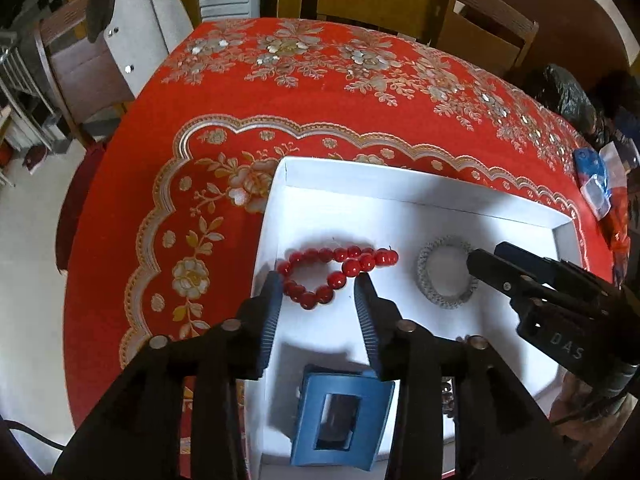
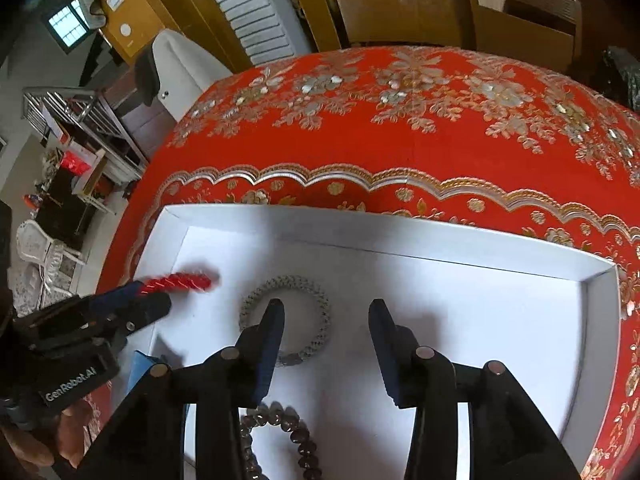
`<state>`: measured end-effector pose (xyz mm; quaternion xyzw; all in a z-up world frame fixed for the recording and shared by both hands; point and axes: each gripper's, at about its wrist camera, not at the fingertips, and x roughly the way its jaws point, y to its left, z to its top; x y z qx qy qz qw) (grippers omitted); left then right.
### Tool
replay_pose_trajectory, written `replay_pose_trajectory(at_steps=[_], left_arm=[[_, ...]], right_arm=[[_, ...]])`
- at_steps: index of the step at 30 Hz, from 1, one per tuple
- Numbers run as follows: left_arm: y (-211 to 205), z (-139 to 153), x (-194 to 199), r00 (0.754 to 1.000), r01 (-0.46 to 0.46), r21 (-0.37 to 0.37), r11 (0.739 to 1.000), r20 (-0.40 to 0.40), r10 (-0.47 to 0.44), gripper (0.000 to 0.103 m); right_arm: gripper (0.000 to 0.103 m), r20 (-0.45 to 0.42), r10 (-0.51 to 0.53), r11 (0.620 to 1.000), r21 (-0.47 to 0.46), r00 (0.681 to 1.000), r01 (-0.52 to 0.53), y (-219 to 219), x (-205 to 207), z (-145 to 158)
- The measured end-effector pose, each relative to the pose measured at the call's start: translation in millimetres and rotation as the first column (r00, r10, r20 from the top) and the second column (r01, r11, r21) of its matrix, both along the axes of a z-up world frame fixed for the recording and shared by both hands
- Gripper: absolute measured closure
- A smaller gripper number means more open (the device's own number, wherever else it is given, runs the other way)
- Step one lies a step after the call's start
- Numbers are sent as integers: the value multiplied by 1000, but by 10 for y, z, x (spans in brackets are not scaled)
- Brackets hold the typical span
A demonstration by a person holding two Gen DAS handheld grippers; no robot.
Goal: Organize jewelry
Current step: 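Lower the red bracelet into the tray while right gripper drops silver bracelet, then open both grippers and withdraw them from the tray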
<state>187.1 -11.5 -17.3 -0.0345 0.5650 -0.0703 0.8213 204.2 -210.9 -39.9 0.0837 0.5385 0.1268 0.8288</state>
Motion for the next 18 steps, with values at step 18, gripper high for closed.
replay_pose_trajectory(at_steps=[18], left_arm=[[-119,494,-486,991,-25,84,996,131,14,60]], right_arm=[[60,74,-50,999,-8,996,50,-221,-677,421]])
